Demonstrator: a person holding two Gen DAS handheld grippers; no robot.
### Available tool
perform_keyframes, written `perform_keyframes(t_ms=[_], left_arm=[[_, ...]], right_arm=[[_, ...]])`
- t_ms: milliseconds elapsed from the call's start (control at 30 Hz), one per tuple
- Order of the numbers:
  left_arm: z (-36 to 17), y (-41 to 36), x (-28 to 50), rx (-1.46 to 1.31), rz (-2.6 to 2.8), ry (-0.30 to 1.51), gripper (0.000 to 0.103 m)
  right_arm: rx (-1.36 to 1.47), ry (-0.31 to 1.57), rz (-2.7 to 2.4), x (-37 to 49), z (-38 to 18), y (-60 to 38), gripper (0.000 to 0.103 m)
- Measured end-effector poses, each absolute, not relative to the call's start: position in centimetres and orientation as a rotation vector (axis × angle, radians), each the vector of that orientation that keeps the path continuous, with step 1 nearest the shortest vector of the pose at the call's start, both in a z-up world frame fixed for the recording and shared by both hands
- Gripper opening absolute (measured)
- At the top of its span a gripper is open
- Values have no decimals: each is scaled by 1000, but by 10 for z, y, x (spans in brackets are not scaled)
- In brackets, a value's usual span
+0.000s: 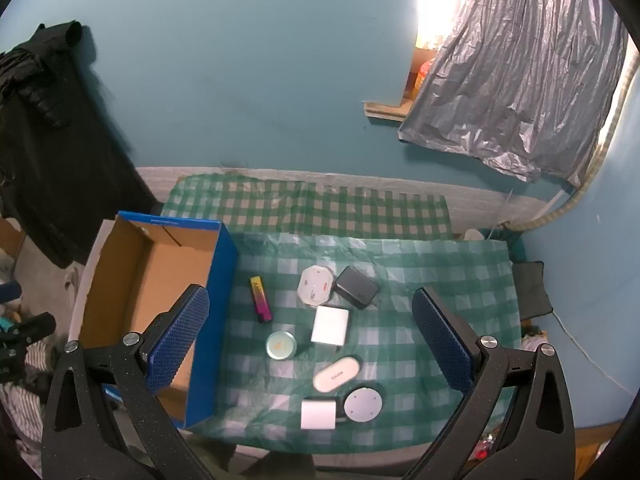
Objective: Organize rigid objects
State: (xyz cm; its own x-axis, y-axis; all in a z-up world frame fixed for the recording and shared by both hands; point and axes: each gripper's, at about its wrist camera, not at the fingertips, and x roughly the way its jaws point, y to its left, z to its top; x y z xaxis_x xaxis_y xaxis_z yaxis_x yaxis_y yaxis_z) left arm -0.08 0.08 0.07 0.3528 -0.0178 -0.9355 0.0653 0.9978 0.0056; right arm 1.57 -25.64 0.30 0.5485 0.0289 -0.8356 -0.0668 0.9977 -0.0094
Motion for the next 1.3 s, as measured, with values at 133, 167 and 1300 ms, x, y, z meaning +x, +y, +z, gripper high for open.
perform_keyframes(t_ms=[133, 167, 1300], left_arm=[[0, 2, 0, 47, -49, 1212, 88], [-3, 0, 0, 47, -46, 1212, 88], [-7, -4, 2, 48, -68, 1240, 88]], right_arm=[[-38, 990, 59, 16, 2, -257, 101], [-37, 989, 59, 16, 2, -257, 101], [-33, 1017, 63, 20, -9, -256, 101]])
